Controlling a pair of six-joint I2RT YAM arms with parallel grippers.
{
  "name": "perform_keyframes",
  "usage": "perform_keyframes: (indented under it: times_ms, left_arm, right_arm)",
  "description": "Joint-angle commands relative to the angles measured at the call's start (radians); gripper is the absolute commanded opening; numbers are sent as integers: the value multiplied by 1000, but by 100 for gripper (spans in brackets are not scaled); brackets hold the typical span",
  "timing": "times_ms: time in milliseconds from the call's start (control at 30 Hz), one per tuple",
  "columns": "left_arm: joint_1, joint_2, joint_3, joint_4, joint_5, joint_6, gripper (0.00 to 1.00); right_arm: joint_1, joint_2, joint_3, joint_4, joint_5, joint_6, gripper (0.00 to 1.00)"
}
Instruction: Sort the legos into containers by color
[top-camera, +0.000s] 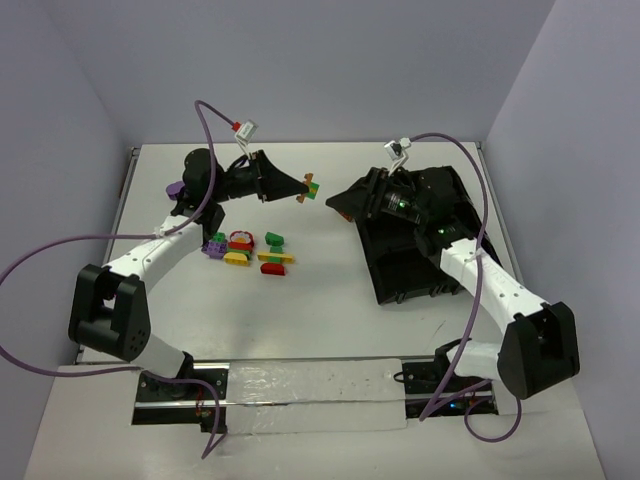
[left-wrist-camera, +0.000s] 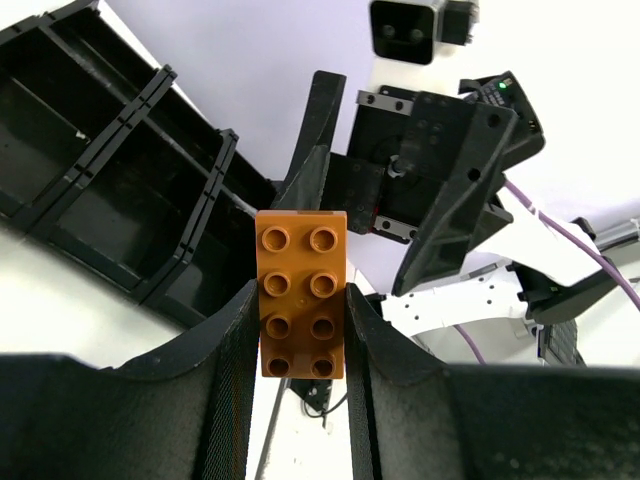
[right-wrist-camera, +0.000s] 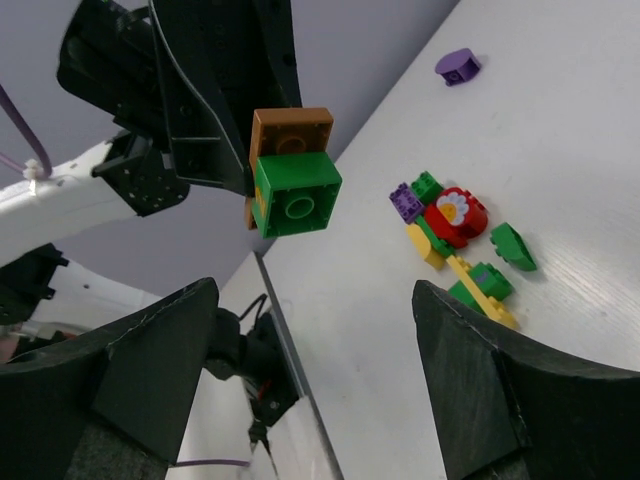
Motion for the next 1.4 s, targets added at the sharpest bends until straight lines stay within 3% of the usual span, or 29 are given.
perform_keyframes:
  times_ms: [0, 133, 700, 900, 1200, 1367]
  left_arm:
    - [2, -12, 5, 87, 34, -18, 0]
    - [2, -5, 16, 66, 35, -7, 0]
    - [-18, -4, 42, 74, 47, -22, 0]
    - [-29, -4, 45, 77, 48, -25, 0]
    - [-43, -3, 45, 80, 49, -25, 0]
    - [-50, -11, 45, 86, 58, -27, 0]
  right_arm:
    - [-5, 25, -8, 167, -37, 95, 83]
    - [-3, 55, -14, 255, -62, 159, 76]
    - [34, 133, 33, 352, -80, 225, 77]
    - [49, 138, 47, 367, -87, 226, 72]
    - [56, 157, 41, 444, -108, 281, 61]
    - [56, 164, 35, 478, -109, 300, 47]
